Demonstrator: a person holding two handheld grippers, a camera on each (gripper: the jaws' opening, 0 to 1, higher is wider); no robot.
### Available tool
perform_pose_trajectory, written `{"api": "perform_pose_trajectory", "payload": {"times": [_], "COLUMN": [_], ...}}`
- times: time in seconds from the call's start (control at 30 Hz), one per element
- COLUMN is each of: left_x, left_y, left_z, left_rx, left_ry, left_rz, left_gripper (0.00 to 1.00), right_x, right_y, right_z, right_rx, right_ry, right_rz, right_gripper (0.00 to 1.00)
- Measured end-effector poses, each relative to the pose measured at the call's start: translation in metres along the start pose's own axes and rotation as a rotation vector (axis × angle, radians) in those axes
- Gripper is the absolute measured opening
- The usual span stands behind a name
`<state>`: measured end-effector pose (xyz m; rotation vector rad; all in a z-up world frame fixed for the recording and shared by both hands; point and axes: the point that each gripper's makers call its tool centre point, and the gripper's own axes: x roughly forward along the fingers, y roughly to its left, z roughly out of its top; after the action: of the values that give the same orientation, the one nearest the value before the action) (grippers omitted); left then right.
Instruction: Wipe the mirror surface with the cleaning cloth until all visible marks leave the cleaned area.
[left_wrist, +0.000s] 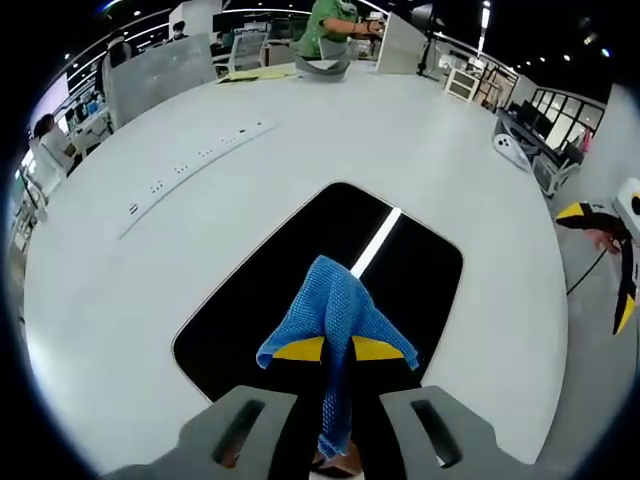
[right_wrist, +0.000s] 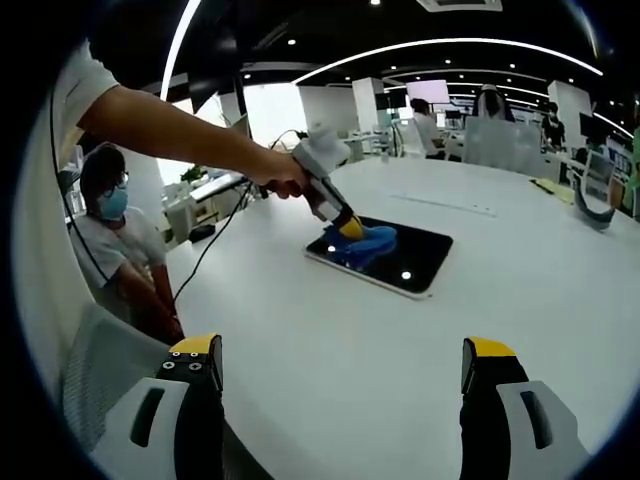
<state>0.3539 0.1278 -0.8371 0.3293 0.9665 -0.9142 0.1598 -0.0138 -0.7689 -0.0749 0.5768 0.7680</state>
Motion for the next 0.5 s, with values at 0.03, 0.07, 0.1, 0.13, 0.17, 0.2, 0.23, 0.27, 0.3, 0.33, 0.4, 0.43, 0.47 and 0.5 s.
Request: {"api": "perform_pose_trajectory", "payload": {"times": [0.03, 0.07, 0.1, 0.13, 0.17, 0.2, 0.23, 0.27, 0.3, 0.33, 0.4, 0.43, 0.47, 0.5], "left_x": [0.0, -0.0002, -0.0005, -0.0008, -0.0012, -0.0016, -0.002, -0.0022, -0.0023, -0.0024, -0.0027, -0.0029, -0.0032, -0.0039], "left_y": [0.0006, 0.0015, 0.0019, 0.0025, 0.003, 0.0037, 0.0038, 0.004, 0.0041, 0.0044, 0.0047, 0.0051, 0.0056, 0.0064], "left_z": [-0.0002, -0.0006, -0.0009, -0.0014, -0.0018, -0.0025, -0.0028, -0.0031, -0.0032, -0.0033, -0.0037, -0.0041, -0.0045, -0.0052], "left_rx": [0.0, 0.0, 0.001, 0.002, 0.0, -0.001, -0.002, -0.003, -0.004, -0.003, -0.004, -0.004, -0.004, -0.006], "left_ry": [0.0, 0.001, 0.002, 0.002, 0.002, 0.002, 0.001, -0.001, -0.002, -0.002, -0.003, -0.004, -0.004, -0.005], "left_rz": [-0.001, 0.0, -0.001, -0.001, -0.001, 0.001, 0.002, 0.002, 0.002, 0.002, 0.002, 0.002, 0.003, 0.003], "left_gripper": [0.06, 0.06, 0.06, 0.06, 0.06, 0.06, 0.06, 0.06, 0.06, 0.06, 0.06, 0.06, 0.06, 0.06], "right_x": [0.0002, 0.0005, 0.0005, 0.0008, 0.0008, 0.0007, 0.0005, 0.0006, 0.0006, 0.0004, 0.0001, -0.0001, -0.0003, -0.0004], "right_y": [0.0003, 0.0007, 0.0008, 0.0011, 0.0012, 0.0008, 0.0007, 0.0008, 0.0007, 0.0002, 0.0002, -0.0001, -0.0003, -0.0008], "right_z": [0.0002, 0.0, 0.0, 0.0004, 0.0005, 0.0008, 0.001, 0.0013, 0.0011, 0.0012, 0.0013, 0.0017, 0.0018, 0.0021], "right_rx": [-0.001, -0.001, -0.002, -0.001, -0.001, -0.003, -0.004, 0.0, 0.0, -0.006, -0.003, -0.004, -0.003, -0.004], "right_ry": [0.0, 0.002, 0.002, 0.0, 0.0, 0.0, -0.001, -0.003, -0.002, 0.0, 0.001, -0.001, 0.0, -0.001], "right_rz": [0.001, 0.001, 0.002, 0.002, 0.002, -0.001, -0.002, 0.0, -0.001, -0.002, -0.002, -0.003, -0.003, -0.005], "right_gripper": [1.0, 1.0, 1.0, 1.0, 1.0, 1.0, 1.0, 1.0, 1.0, 1.0, 1.0, 1.0, 1.0, 1.0]}}
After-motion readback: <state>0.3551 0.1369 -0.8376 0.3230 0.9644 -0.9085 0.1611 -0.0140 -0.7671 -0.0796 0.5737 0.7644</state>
